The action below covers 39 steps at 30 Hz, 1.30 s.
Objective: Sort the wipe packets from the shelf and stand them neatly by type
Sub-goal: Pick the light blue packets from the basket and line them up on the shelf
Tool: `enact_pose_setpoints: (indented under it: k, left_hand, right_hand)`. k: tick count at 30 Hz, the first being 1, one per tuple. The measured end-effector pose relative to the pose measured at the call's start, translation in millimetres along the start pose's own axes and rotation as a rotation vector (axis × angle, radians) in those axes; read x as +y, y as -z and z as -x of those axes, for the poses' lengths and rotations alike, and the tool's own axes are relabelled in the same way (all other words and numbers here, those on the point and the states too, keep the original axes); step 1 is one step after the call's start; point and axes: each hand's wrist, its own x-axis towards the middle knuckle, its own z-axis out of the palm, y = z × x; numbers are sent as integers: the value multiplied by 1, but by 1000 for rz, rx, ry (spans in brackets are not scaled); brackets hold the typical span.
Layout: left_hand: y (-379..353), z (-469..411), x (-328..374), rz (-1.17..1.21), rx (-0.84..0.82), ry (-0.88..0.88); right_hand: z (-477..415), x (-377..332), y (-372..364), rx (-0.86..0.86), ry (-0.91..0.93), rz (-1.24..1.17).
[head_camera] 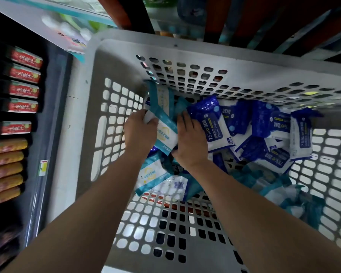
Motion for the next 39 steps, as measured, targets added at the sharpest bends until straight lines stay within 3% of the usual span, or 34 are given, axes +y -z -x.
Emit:
enact_pose_setpoints:
  k: [6, 10, 13, 17, 22, 25, 30, 34, 39]
  left_hand:
    - [10, 18, 9, 68, 81, -60]
    - [24, 33, 19, 342, 110, 92]
    - [33, 45, 27, 494, 46, 169]
    - [29, 67, 29, 494, -75, 231]
    - [4, 106, 27, 449, -344, 272]
    - [-16, 126, 24, 435, -386, 280]
    - [-22, 129, 21, 472, -176, 237]
    - [-4, 114, 14, 483, -35, 244]
    - [7, 101, 3, 545, 153, 323]
  right_hand:
    - [19, 5, 20, 175, -6, -370]
    - [39, 10, 48, 228, -231, -704]
    - [54, 19, 73, 246, -283, -815]
    - [81, 43, 97, 214, -425, -883]
    - [114, 76, 126, 176, -568, -934]
    - [130, 93, 135, 167, -631, -979]
    - [128, 96, 141, 138, -751, -1080]
    - [103, 89, 145, 286, -964, -1280]
    - [76, 76, 143, 131, -1135, -1595]
